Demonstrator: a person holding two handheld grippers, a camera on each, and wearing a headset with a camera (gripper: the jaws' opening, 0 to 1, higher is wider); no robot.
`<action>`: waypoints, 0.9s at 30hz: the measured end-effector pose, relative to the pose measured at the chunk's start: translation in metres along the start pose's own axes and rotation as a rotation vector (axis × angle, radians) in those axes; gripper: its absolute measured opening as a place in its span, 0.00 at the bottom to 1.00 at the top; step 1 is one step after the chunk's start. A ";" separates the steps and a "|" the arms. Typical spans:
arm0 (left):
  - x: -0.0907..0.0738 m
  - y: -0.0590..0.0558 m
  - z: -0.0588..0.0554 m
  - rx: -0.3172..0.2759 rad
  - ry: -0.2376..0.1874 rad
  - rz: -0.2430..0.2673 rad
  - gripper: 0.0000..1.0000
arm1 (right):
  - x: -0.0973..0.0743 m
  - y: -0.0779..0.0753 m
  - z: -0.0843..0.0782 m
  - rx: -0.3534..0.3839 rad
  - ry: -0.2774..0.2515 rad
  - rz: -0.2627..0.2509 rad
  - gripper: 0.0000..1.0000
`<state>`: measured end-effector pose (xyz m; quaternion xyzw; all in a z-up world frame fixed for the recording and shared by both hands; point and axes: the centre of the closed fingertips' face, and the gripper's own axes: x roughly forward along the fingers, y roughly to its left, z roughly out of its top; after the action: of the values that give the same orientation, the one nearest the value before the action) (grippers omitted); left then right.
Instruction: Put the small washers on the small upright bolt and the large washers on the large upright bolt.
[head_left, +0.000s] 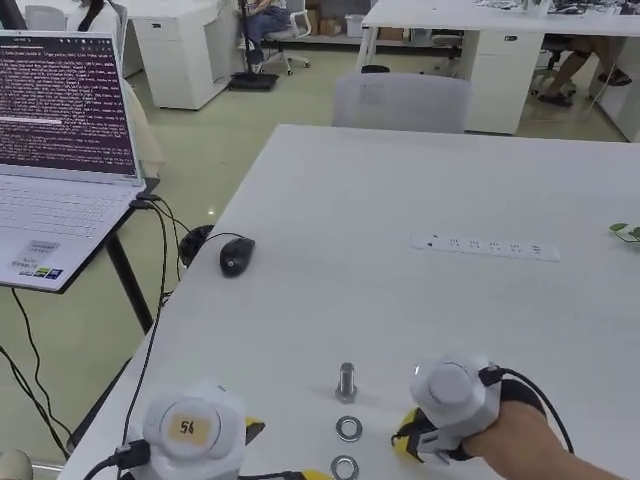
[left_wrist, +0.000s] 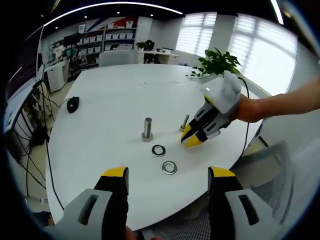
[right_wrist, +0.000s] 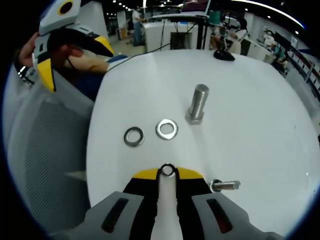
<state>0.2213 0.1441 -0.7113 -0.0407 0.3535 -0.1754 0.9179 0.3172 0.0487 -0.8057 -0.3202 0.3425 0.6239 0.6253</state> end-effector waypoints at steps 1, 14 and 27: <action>0.000 0.000 0.000 -0.001 0.000 0.000 0.64 | -0.003 -0.001 -0.002 0.010 -0.002 -0.007 0.13; 0.000 0.000 -0.001 -0.003 0.000 -0.002 0.64 | -0.050 -0.043 -0.029 0.121 -0.018 -0.128 0.13; -0.001 0.001 0.000 -0.005 -0.002 0.002 0.64 | -0.062 -0.062 0.006 0.039 -0.034 -0.147 0.13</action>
<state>0.2206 0.1451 -0.7110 -0.0430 0.3529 -0.1736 0.9184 0.3797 0.0177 -0.7529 -0.3214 0.3197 0.5748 0.6812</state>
